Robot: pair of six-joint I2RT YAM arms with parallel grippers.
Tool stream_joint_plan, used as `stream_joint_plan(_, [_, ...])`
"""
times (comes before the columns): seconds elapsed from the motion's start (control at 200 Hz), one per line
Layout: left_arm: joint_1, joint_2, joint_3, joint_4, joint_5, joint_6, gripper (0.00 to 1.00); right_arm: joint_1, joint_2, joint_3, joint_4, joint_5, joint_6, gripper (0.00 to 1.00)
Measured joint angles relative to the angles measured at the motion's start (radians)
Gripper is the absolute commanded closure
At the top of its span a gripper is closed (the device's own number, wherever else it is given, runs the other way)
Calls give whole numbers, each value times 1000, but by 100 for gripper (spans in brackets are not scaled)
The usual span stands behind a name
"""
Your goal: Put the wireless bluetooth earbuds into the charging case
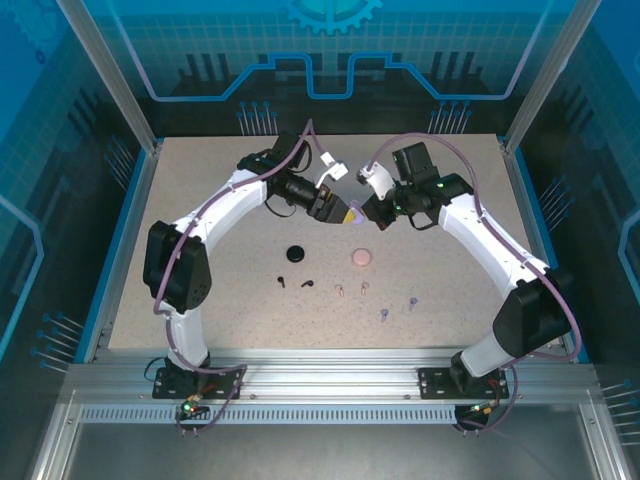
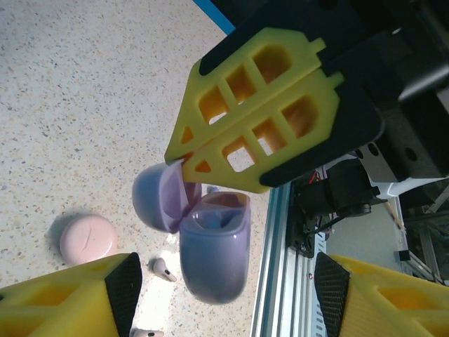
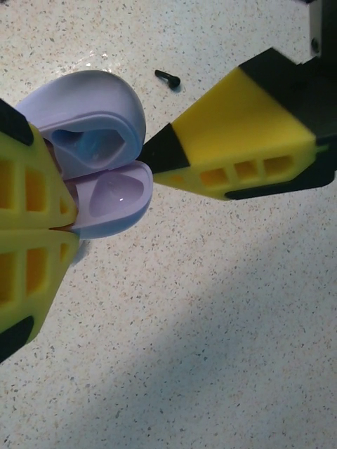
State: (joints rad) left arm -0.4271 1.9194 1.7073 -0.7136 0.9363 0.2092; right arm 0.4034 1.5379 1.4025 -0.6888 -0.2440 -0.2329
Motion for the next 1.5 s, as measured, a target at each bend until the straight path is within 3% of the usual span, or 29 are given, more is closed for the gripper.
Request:
stream_joint_plan(0.305, [0, 10, 0, 11, 31, -16, 45, 13, 6, 10, 0, -3, 0, 100])
stream_joint_plan(0.65, [0, 14, -5, 46, 42, -45, 50, 16, 7, 19, 0, 2, 1, 100])
stream_joint_plan(0.85, [0, 16, -9, 62, 50, -53, 42, 16, 8, 23, 0, 7, 3, 100])
stream_joint_plan(1.005, [0, 20, -11, 70, 53, -54, 41, 16, 15, 30, 0, 7, 3, 100])
stream_joint_plan(1.501, [0, 26, -48, 144, 53, -105, 59, 16, 20, 31, 1, 13, 3, 100])
